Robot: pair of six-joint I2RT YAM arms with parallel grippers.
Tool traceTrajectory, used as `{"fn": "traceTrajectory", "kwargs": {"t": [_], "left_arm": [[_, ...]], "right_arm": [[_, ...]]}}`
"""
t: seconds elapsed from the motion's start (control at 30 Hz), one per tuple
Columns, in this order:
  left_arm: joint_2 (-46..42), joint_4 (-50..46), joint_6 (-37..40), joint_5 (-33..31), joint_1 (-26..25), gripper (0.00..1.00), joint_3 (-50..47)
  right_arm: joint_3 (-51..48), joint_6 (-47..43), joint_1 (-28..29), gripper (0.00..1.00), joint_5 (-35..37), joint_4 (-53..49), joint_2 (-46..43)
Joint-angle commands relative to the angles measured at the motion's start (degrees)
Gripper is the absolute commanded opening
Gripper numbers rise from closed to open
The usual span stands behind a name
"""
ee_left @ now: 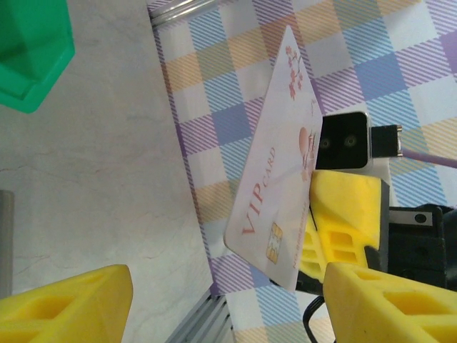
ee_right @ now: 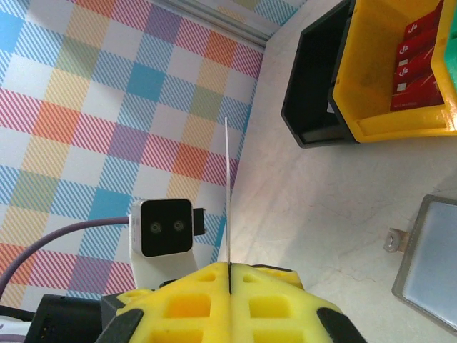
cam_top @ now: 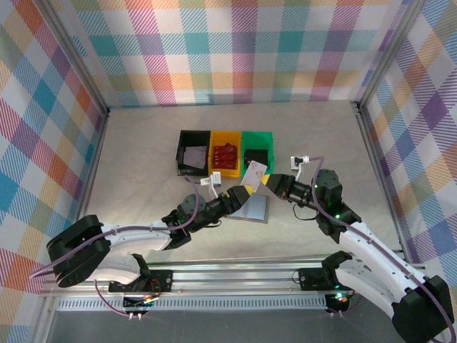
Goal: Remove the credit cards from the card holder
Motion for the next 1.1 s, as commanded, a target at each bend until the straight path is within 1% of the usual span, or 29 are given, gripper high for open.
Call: {"fn": "traceTrajectory", "kwargs": {"t": [0.0,0.13,0.4,0.5,0.63,0.8,1.07], "left_arm": [[1.7,8.2,-0.7,-1.4,-0.9,0.70,2.4],[3.6,11.9,-1.5,-2.3,-1.0,0.66,2.7],[4.5,14.6,-2.3,-2.6,-1.0,0.57,3.6],[5.2,16.1,-3.2,-2.6,-1.1,0.50,3.7],[7.2,18.9,-4.5,-2.2,-1.3,0.47,4.1],[9.9,23.1,-6.0,-2.1,-1.4,0.38,4.1],[8.7,22.9,-5.8,-3.2,-1.4,0.32,3.1]], "right_arm": [[-1.0,1.7,0.3,0.00,0.3,3.9,-0.4],[-1.1,2.2,0.7,0.00,0.6,4.0,-0.9],[-3.2,3.4,1.6,0.00,2.3,4.8,-2.9],[-3.6,3.5,2.1,0.00,3.1,5.2,-3.3],[-4.2,3.8,2.9,0.00,4.2,6.5,-3.4],[-4.4,3.9,3.4,0.00,5.5,6.4,-3.7],[-6.5,5.0,4.3,0.00,9.6,5.7,-5.7]]}}
